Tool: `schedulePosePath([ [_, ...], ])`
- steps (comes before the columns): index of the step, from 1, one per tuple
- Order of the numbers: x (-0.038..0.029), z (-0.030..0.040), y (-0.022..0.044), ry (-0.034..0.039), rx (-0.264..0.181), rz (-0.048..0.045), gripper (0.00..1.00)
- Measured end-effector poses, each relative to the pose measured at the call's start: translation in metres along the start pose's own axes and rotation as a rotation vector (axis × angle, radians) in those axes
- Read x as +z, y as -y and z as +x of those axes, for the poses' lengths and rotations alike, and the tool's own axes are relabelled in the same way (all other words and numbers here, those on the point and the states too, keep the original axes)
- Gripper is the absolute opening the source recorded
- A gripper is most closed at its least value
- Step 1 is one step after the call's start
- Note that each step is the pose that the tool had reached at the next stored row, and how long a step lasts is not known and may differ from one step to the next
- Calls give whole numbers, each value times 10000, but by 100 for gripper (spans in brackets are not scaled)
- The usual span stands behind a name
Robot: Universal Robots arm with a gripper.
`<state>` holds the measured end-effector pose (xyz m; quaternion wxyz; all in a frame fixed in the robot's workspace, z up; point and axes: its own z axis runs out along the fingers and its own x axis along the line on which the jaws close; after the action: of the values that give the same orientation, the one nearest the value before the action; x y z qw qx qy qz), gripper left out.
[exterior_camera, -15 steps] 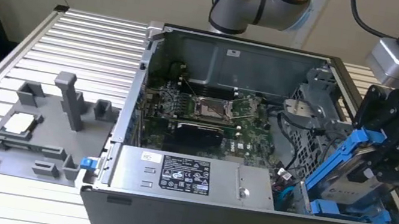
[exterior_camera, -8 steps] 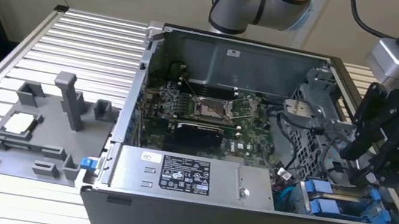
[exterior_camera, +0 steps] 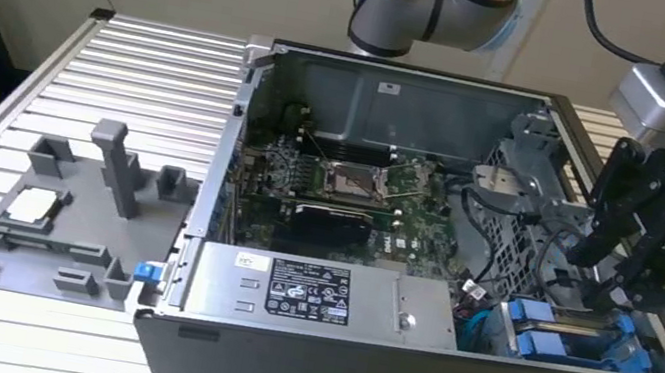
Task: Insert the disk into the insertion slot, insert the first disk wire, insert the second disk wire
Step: 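Insert the first disk wire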
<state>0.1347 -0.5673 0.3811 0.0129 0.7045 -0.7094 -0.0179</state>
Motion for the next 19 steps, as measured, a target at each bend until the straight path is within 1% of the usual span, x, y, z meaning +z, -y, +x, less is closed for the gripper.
schedulePosePath([
  [3, 2, 0, 8, 3, 0, 4, 47],
  [4, 2, 0, 18, 23, -2, 9, 47],
  [5, 1, 0, 34, 79, -4, 17, 47],
  [8, 0, 0, 94, 298, -13, 43, 47],
  [9, 0, -1, 122, 356, -16, 47, 47],
  [10, 2, -1, 159, 384, -16, 46, 47],
  [14, 10, -4, 340, 413, -17, 47, 47],
  [15, 13, -5, 377, 459, -20, 47, 47],
  [16, 15, -6, 408, 522, -23, 47, 47],
  [18, 17, -11, 454, 683, -30, 54, 47],
  [19, 18, -13, 475, 779, -34, 64, 47],
])
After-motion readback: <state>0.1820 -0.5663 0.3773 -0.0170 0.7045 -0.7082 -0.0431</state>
